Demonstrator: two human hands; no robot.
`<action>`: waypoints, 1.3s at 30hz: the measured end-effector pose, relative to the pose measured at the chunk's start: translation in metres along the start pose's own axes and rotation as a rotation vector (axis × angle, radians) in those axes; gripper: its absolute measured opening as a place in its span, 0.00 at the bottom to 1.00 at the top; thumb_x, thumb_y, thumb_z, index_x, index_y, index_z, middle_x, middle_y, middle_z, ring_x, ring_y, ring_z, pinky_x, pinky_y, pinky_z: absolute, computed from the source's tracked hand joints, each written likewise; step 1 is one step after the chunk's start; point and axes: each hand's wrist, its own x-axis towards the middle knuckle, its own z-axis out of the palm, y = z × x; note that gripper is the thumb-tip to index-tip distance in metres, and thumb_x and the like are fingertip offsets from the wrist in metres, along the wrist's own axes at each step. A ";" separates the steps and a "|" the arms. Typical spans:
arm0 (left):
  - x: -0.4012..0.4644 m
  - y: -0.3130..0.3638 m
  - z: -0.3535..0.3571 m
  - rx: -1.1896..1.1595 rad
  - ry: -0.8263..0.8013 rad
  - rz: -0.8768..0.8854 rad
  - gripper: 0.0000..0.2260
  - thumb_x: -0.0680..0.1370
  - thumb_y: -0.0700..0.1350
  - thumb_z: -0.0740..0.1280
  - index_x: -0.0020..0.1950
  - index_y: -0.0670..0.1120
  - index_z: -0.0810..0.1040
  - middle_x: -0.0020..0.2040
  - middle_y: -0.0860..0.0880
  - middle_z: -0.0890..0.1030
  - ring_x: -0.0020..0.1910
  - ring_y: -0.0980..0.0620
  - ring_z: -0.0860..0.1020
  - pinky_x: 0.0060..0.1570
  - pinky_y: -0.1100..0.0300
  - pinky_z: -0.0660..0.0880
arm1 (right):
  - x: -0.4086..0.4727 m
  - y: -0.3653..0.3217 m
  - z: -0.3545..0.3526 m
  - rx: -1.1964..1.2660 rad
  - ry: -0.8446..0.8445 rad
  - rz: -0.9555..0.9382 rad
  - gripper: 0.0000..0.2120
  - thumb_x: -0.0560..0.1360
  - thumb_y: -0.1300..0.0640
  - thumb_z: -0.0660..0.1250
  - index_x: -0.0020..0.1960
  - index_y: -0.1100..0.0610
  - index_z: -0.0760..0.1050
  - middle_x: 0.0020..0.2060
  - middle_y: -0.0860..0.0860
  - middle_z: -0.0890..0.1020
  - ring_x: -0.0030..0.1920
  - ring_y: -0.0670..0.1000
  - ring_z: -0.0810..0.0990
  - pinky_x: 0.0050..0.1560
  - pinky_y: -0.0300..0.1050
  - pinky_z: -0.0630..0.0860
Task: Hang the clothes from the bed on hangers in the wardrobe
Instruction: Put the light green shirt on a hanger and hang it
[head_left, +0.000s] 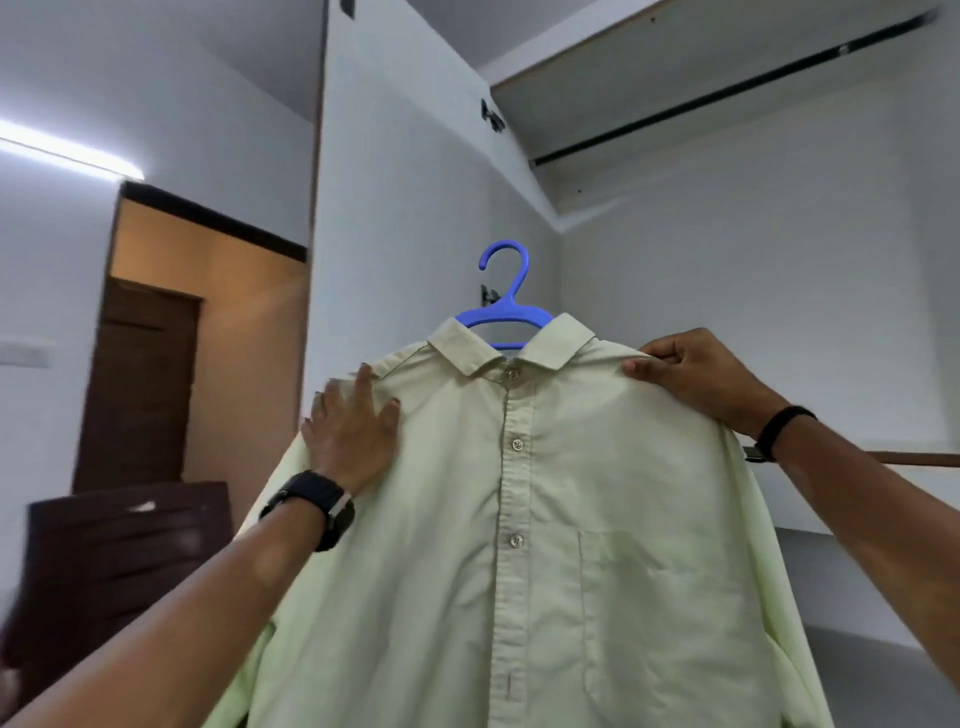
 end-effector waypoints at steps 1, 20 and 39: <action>-0.002 0.012 0.034 -0.042 -0.027 0.007 0.26 0.82 0.55 0.54 0.78 0.51 0.53 0.76 0.40 0.56 0.75 0.40 0.57 0.72 0.44 0.55 | 0.002 0.021 -0.001 -0.024 0.008 0.021 0.10 0.75 0.54 0.71 0.39 0.60 0.82 0.33 0.53 0.80 0.34 0.46 0.76 0.38 0.42 0.72; 0.171 0.232 0.235 -1.102 -0.120 -0.386 0.19 0.82 0.48 0.56 0.72 0.48 0.60 0.58 0.44 0.77 0.58 0.41 0.76 0.59 0.50 0.72 | 0.195 0.149 -0.092 0.011 0.110 0.212 0.06 0.74 0.57 0.71 0.40 0.58 0.82 0.28 0.41 0.80 0.30 0.38 0.76 0.33 0.30 0.70; 0.346 0.589 0.168 -1.726 -0.852 -0.741 0.06 0.77 0.36 0.66 0.53 0.37 0.74 0.44 0.44 0.77 0.41 0.46 0.74 0.40 0.59 0.72 | 0.348 0.042 -0.364 -0.027 0.315 0.546 0.13 0.76 0.63 0.67 0.57 0.69 0.77 0.44 0.58 0.82 0.38 0.51 0.81 0.40 0.40 0.78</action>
